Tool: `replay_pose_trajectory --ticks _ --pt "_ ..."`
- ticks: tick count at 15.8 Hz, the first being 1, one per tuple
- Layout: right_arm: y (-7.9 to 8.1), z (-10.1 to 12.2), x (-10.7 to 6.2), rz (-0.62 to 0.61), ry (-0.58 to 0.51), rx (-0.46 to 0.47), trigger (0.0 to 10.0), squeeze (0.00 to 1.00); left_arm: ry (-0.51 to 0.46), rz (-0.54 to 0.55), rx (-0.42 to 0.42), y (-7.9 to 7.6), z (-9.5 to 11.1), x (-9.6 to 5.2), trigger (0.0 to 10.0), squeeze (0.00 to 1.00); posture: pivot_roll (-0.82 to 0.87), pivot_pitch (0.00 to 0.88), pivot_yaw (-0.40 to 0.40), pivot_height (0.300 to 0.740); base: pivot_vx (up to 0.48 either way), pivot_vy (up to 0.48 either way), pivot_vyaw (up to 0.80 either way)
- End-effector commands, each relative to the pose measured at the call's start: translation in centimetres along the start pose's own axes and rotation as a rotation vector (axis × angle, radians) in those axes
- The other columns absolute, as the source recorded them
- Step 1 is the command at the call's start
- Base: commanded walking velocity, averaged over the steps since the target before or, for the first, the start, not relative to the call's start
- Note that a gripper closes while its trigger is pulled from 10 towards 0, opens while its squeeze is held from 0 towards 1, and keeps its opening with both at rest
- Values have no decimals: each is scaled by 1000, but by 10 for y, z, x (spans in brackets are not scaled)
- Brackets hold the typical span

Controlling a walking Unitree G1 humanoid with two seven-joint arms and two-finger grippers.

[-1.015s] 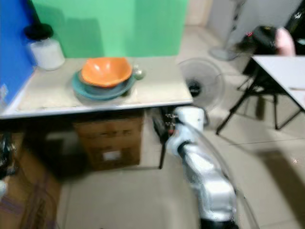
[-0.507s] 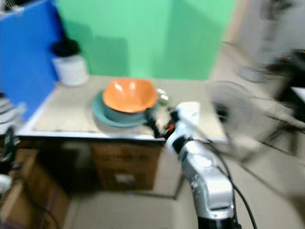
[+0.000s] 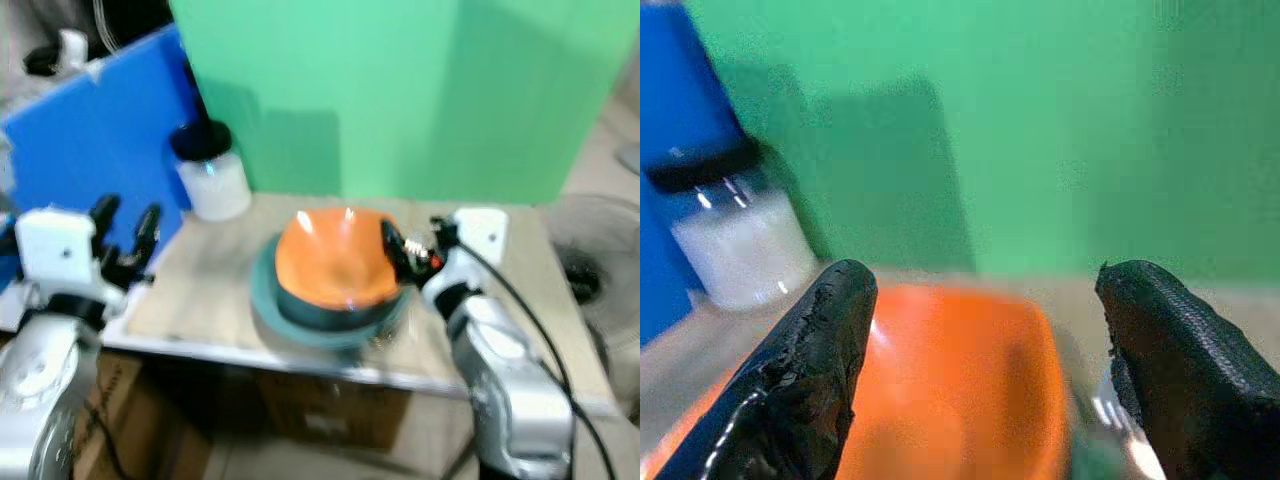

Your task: Setting the table

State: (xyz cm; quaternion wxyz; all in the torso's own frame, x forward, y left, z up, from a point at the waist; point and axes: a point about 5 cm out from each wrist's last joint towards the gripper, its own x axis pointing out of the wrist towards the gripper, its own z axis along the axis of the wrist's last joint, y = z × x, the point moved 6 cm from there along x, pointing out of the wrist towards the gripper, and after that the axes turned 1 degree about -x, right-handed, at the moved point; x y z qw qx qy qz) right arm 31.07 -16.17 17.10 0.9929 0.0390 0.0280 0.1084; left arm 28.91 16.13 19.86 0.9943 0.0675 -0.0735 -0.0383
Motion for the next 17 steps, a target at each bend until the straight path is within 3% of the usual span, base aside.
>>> replay_pose_trajectory --ticks 1,4,8,9,11,13,15,17 --pt "6 9 -8 26 0 -10 10000 0 8 15 -14 7 -3 3 10000 0 -95 0 99 740 349 0 0" --pt "15 16 -8 73 39 -44 10000 0 19 11 -36 6 -6 -5 10000 0 -80 0 46 740 339 0 0" --pt "22 20 4 131 115 -81 10000 0 70 -115 -66 -15 -12 -20 10000 0 -63 0 7 740 0 0 0" --pt "24 20 9 171 154 -72 10000 0 92 -173 -56 -27 -16 -25 10000 0 -70 0 -13 740 0 0 0" --pt "30 6 12 246 275 -72 10000 0 108 -199 -45 -33 -21 -26 10000 0 -71 0 -30 740 0 0 0" --pt "27 -1 13 262 343 -68 10000 0 117 -229 -40 -36 -24 -24 10000 0 -73 0 -31 740 0 0 0" --pt "24 -7 14 308 408 -39 10000 0 126 -317 -44 -43 -24 -21 10000 0 -79 0 -24 740 0 0 0" --pt "10 -16 20 301 479 -36 10000 0 137 -450 -45 -54 -26 -19 10000 0 -89 0 10 740 0 0 0"
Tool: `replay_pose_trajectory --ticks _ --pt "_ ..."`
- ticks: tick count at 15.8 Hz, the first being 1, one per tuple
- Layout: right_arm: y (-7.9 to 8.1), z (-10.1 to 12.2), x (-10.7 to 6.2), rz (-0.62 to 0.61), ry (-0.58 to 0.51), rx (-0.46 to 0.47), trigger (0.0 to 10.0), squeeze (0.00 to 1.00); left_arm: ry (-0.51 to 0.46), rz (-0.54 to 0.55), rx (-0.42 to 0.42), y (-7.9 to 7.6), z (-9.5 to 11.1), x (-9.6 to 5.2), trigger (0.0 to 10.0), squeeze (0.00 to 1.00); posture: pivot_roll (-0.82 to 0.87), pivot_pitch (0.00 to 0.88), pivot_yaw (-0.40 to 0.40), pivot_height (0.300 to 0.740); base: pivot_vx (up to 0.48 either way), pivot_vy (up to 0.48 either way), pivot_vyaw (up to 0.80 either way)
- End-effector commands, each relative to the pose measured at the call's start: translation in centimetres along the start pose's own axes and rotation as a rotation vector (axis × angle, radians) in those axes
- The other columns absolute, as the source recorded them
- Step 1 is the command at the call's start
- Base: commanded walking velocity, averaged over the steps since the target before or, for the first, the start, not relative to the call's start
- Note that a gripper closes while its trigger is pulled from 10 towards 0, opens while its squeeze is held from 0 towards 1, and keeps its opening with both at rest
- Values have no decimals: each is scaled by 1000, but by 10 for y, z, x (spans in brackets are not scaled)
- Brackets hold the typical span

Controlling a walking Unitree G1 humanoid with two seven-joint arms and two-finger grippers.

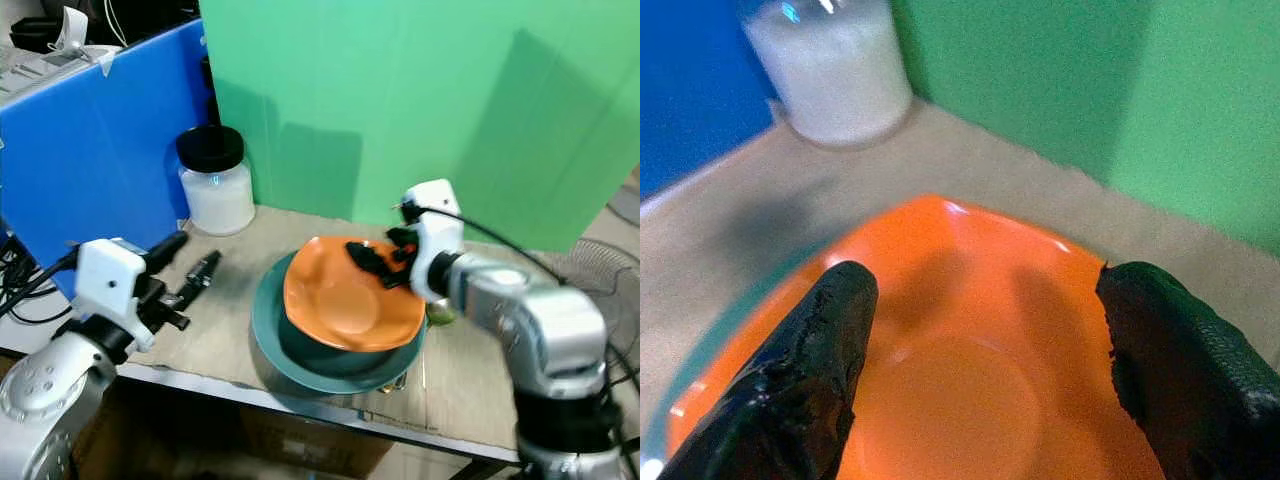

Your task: Setting the table

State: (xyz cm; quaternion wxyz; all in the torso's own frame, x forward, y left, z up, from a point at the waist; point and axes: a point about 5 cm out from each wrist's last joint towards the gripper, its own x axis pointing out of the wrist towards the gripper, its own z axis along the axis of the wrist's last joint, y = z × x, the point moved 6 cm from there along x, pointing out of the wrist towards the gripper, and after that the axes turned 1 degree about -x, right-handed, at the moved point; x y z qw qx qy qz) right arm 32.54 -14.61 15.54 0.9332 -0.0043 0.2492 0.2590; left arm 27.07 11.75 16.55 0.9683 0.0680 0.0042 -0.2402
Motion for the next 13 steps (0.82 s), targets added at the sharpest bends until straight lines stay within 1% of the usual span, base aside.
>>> replay_pose_trajectory --ticks 1,2,3,4,5,6,8,9,10,11,12,13 --pt "-6 -1 2 13 28 18 10000 0 17 -94 -7 -8 -2 5 10000 0 -91 0 14 740 0 0 0" --pt "-13 0 4 5 39 26 10000 0 25 -156 -2 -13 -3 8 10000 0 -95 0 19 740 0 0 0" --pt "-24 -1 4 -7 58 51 10000 0 39 -256 20 -22 -3 10 10000 0 -96 0 15 740 0 0 0" --pt "-28 -2 3 -14 67 60 10000 47 46 -296 28 -25 -4 10 10000 0 -96 0 15 740 0 0 0" --pt "-34 -4 3 -10 87 93 10000 1000 60 -396 58 -34 -4 11 10000 0 -97 0 12 740 0 0 0" --pt "-34 -7 1 27 107 138 10000 1000 69 -468 84 -39 -3 11 10000 0 -99 0 11 740 0 0 0" --pt "-33 -12 0 54 133 170 10000 1000 78 -514 97 -43 -4 11 10000 0 -103 0 14 740 0 0 0" --pt "-34 -20 -2 64 159 205 10000 1000 86 -548 111 -45 -5 10 10000 0 -106 0 15 740 0 0 0" --pt "-37 -26 -3 58 173 230 10000 863 93 -572 122 -47 -6 10 10000 0 -105 0 13 740 0 0 0" --pt "-38 -29 -4 53 180 239 10000 557 96 -580 126 -48 -7 10 10000 0 -104 0 11 740 0 0 0" --pt "-38 -33 -4 56 195 243 10000 0 100 -595 126 -50 -7 9 10000 0 -100 0 7 740 0 0 0" --pt "-38 -37 -4 59 211 244 10000 0 106 -608 126 -51 -9 8 10000 0 -97 0 5 740 0 0 0"
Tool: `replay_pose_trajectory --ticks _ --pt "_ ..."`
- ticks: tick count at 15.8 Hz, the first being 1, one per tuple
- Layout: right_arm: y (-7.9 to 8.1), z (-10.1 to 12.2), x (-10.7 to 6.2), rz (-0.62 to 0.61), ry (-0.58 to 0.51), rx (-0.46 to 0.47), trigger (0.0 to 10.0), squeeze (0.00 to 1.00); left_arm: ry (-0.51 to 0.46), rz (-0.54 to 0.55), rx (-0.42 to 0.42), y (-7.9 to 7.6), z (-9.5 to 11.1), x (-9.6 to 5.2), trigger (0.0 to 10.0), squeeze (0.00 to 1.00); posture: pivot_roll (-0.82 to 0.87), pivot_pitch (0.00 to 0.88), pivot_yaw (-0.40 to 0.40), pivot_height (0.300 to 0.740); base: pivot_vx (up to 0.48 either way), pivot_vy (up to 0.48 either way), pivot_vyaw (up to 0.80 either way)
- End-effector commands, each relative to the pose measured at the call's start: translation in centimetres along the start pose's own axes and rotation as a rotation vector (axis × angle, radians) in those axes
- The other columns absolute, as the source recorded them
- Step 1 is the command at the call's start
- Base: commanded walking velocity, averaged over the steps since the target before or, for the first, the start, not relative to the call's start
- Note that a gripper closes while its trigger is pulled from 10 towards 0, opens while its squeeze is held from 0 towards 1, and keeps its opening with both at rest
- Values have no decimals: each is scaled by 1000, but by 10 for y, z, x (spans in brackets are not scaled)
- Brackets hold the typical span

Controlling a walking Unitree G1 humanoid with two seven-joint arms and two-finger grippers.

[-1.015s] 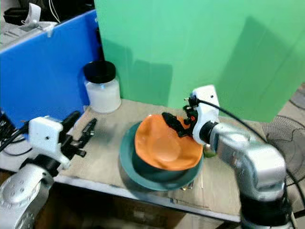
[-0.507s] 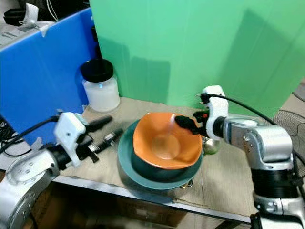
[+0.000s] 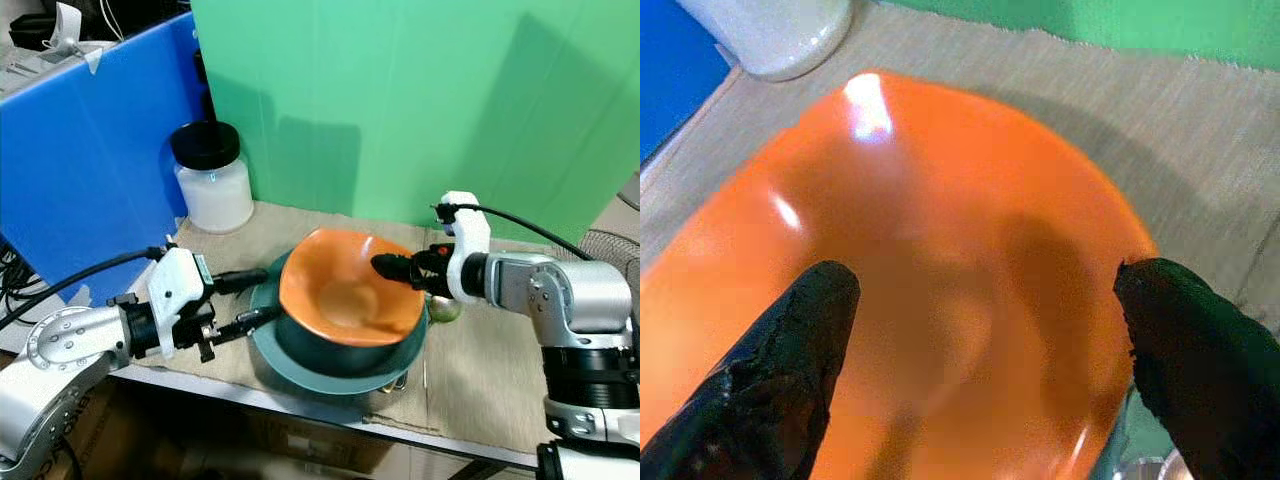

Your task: Setting the table

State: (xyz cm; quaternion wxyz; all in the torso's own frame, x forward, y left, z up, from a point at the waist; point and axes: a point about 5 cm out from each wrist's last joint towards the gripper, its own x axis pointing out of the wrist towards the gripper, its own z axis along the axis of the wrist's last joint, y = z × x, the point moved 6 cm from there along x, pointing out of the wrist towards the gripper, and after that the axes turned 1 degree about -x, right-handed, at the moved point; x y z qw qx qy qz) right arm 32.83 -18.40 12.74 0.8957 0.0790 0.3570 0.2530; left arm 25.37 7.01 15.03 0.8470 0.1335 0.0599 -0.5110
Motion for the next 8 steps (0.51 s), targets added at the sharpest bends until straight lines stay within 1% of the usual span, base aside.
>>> replay_pose_trajectory --ticks 1,2,3,4,6,7,8 --pt "-5 -13 2 -14 42 22 10000 0 15 -28 5 -5 -4 0 10000 0 -95 0 3 740 0 0 0" --pt "-7 -12 3 -23 35 21 10000 0 17 -32 5 -6 -4 -1 10000 0 -94 0 2 740 0 0 0" --pt "-10 -5 1 -25 7 66 10000 0 22 -40 5 -7 -5 -2 10000 0 -88 0 -3 740 0 0 0" --pt "-11 0 -2 -25 -7 61 10000 0 26 -40 7 -8 -6 -3 10000 0 -87 0 -4 740 0 0 0" --pt "-6 8 -8 7 -33 66 10000 0 28 -39 7 -8 -6 -3 10000 0 -87 0 -5 740 0 0 0" --pt "0 15 -13 39 -55 69 10000 0 31 -39 8 -8 -7 -4 10000 0 -89 0 -6 740 0 0 0" --pt "1 18 -16 44 -61 65 10000 0 33 -41 11 -9 -8 -4 10000 0 -89 0 -6 740 0 0 0"
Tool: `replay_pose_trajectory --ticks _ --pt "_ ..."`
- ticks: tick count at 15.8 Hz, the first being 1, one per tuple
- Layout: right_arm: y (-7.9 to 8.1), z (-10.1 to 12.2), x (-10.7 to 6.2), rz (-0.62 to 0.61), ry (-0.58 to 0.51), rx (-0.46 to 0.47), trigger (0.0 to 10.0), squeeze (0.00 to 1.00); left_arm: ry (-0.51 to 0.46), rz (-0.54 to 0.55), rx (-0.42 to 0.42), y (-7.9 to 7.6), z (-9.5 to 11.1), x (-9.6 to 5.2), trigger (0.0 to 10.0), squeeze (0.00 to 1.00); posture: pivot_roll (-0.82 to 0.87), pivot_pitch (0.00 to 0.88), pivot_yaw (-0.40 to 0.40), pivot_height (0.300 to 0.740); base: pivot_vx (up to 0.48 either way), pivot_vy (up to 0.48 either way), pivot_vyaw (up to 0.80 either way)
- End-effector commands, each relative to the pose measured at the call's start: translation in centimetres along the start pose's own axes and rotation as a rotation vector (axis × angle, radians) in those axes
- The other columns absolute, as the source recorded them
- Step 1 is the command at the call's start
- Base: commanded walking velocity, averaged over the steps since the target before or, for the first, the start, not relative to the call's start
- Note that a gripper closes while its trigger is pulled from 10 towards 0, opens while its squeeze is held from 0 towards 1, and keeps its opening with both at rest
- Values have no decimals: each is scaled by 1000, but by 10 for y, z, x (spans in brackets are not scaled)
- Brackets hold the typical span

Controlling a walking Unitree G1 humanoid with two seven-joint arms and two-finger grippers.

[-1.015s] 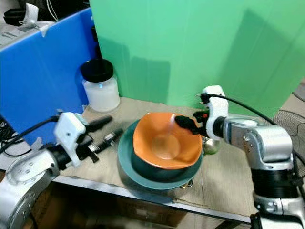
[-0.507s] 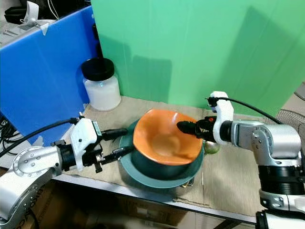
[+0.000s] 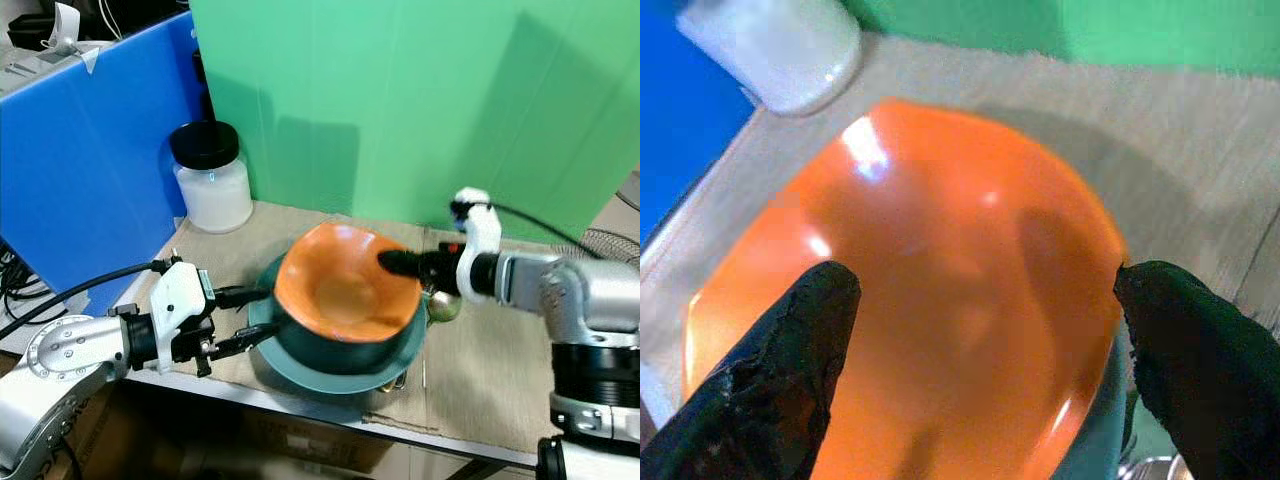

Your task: Setting the table

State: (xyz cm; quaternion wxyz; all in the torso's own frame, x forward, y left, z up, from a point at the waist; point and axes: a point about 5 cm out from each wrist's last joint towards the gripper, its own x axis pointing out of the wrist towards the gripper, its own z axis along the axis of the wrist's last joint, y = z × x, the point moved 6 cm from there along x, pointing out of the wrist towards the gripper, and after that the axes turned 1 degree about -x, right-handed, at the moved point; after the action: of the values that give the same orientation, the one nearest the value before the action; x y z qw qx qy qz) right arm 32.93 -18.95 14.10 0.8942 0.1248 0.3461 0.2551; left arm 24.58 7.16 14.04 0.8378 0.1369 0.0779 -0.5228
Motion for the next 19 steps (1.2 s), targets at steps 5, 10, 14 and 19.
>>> replay_pose_trajectory --ticks 5,10,14,19 --pt "-6 6 -15 -24 6 6 10000 0 9 -12 29 -1 1 -1 10000 0 -90 0 -14 740 0 0 0" --pt "4 -27 2 6 98 81 10000 0 7 -31 29 -4 1 1 10000 0 -89 0 -13 740 0 0 0" --pt "15 -36 11 50 119 116 0 0 9 -40 33 -4 2 1 10000 0 -86 0 -11 740 0 0 0" --pt "12 -44 17 23 134 154 0 0 7 -43 36 -4 2 3 10000 0 -84 0 -13 740 0 0 0"
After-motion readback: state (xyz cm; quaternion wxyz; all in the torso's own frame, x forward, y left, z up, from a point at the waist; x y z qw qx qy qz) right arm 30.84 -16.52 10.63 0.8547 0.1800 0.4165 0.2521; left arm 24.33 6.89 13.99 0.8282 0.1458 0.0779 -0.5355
